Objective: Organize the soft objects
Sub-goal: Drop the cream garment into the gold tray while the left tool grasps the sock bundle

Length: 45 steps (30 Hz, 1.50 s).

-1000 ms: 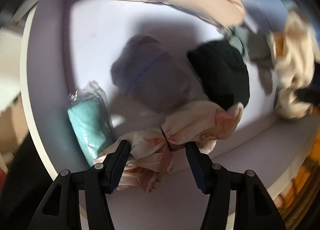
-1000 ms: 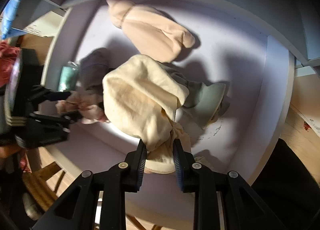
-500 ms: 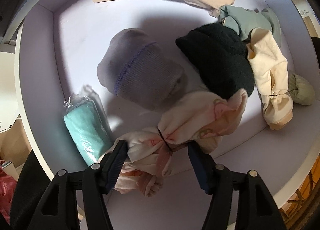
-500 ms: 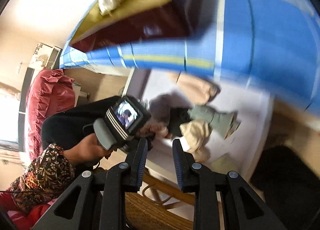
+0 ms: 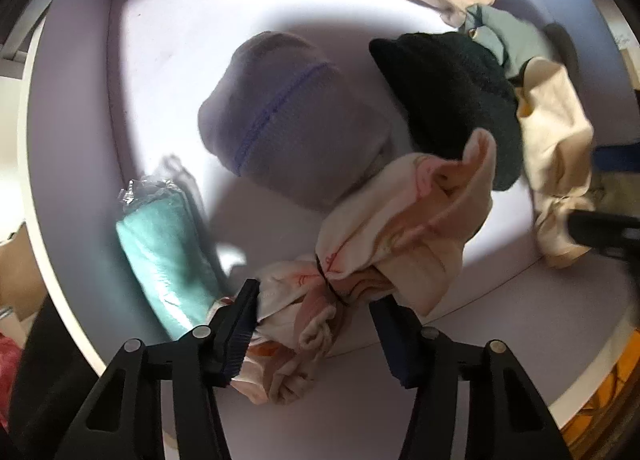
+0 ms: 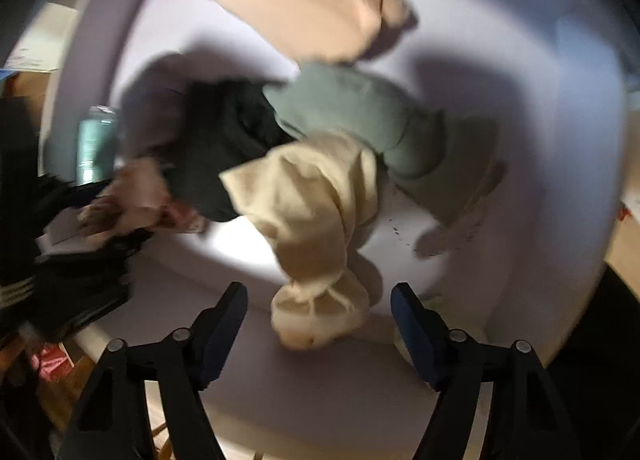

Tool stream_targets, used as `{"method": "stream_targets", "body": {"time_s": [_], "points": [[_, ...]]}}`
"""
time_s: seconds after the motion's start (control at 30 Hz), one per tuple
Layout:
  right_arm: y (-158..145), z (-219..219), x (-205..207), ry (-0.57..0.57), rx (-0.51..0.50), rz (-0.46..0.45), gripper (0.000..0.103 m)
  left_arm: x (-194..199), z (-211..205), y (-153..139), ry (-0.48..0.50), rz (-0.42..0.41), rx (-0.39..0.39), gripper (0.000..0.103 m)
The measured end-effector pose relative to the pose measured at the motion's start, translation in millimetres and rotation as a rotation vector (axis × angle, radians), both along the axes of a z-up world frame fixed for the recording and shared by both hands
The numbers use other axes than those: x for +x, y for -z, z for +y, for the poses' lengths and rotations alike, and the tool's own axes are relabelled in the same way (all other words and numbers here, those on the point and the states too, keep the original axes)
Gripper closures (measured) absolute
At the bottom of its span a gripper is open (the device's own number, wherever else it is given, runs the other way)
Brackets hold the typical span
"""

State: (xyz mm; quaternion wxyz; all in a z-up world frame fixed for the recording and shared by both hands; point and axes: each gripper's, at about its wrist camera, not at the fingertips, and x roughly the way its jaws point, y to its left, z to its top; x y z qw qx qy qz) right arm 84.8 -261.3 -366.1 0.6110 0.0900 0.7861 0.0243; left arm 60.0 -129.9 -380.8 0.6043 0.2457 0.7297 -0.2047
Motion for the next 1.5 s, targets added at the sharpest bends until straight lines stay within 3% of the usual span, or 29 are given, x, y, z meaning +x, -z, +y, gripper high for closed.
{"method": "stream_targets", "body": {"time_s": [0.13,0.17,0.33,0.63,0.83,0.97,1.07,1.3,1.5], "points": [[16,1,0,0.023,0.006,0.028,0.072,-1,-7,-1,0.015,-0.001,-0.014,0.053],[16,-2,-1,0.037,0.018,0.029,0.074,-1,-9,-2,0.014,0.001,-0.019,0.053],[-16,-13,-6,0.091,0.092,-0.011,0.077,-2,-13,0,0.012,0.006,-0.033,0.054],[-145,-27,-21,0.082,0.212,-0.212,0.077,-4,-14,3,0.023,-0.001,-0.032,0.054],[-254,-23,-22,0.029,0.292,-0.379,0.077,-6,-12,7,0.027,-0.004,-0.031,0.054],[-318,-23,19,0.025,0.323,-0.494,0.077,-6,-13,5,0.029,-0.004,-0.033,0.054],[-346,-26,67,0.04,0.269,-0.56,0.077,-6,-13,5,0.032,-0.004,-0.032,0.054],[-346,-37,177,0.146,0.173,-0.574,0.077,-5,-13,7,0.028,0.0,-0.022,0.053],[-313,-29,244,0.234,0.103,-0.545,0.077,-3,-15,10,0.019,0.002,-0.015,0.053]]}}
